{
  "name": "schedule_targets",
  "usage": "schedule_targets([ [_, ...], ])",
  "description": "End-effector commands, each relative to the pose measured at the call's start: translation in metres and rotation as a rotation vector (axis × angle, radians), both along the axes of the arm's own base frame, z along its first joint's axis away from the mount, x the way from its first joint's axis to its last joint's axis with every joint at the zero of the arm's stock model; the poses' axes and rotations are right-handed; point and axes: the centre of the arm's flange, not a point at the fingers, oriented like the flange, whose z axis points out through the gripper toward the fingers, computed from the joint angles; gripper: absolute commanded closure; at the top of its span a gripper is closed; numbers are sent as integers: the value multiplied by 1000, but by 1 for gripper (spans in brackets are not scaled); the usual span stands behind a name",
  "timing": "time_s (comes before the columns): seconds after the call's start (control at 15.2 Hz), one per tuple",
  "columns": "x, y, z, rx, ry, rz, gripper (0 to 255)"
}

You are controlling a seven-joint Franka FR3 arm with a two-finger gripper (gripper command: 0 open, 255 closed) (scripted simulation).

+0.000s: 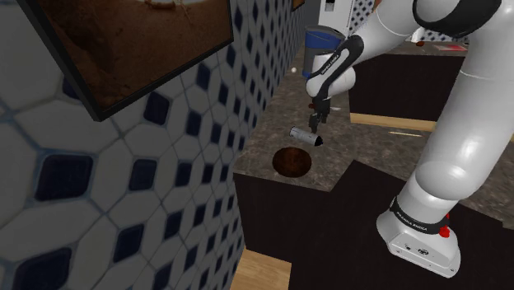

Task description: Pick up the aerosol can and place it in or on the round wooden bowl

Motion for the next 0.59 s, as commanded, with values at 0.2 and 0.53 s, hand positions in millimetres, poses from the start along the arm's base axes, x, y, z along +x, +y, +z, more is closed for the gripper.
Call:
schedule_targets([
  [0.2,31,-37,-43,-5,-20,13,0],
  [0.53,62,-72,-87,-8,-39,24,0],
])
